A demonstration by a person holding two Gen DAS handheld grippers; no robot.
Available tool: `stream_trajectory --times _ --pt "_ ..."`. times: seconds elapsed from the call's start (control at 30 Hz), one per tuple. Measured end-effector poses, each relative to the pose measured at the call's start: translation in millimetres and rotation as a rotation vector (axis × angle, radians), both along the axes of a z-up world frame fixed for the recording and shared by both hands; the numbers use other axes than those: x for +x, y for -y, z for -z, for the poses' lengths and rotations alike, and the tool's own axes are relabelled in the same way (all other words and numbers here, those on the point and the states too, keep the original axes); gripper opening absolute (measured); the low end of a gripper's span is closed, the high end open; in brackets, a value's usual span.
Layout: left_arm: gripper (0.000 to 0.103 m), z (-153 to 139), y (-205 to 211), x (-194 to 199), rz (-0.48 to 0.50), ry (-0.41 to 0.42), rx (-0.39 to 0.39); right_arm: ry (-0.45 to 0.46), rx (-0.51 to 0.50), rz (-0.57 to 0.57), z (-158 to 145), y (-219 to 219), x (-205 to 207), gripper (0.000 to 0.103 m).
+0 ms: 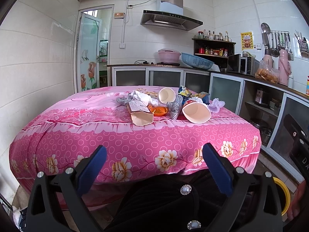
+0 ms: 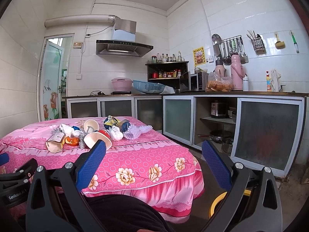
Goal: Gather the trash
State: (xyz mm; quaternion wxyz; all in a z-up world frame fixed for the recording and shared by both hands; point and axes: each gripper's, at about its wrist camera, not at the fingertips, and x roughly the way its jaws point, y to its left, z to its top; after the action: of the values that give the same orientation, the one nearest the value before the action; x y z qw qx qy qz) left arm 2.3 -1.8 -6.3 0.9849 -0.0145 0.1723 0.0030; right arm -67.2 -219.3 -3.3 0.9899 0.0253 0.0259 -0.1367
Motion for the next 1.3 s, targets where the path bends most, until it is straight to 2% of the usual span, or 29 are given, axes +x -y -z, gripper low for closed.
stream_trajectory --times 0.83,0.97,1.1,1.2,1.3 --pt "0.095 1.1 -1.6 8.0 -0.010 -0.025 -0.006 -0.038 0.008 0.030 -9.4 5.1 7.8 0.095" --pt "0.095 2.4 -2.9 18.8 -0.011 -0.055 -0.012 -0.085 0.014 0.042 -11.0 7.9 21.2 0.095" --pt "0.095 -2.8 -18.0 42.0 0.002 -0.081 -0.071 -0.144 0.003 0.049 -22.7 19.4 50.5 0.095" --pt "0.095 -9.0 -26.4 64.3 -0.014 -0.102 -0.018 -0.163 -0.057 0.009 -28.1 22.8 77.1 0.095" --pt "0.095 -16.1 -32.8 96.2 0.008 -0.153 0.099 -0.283 -0.123 -0.107 -32.1 21.9 122.7 0.095"
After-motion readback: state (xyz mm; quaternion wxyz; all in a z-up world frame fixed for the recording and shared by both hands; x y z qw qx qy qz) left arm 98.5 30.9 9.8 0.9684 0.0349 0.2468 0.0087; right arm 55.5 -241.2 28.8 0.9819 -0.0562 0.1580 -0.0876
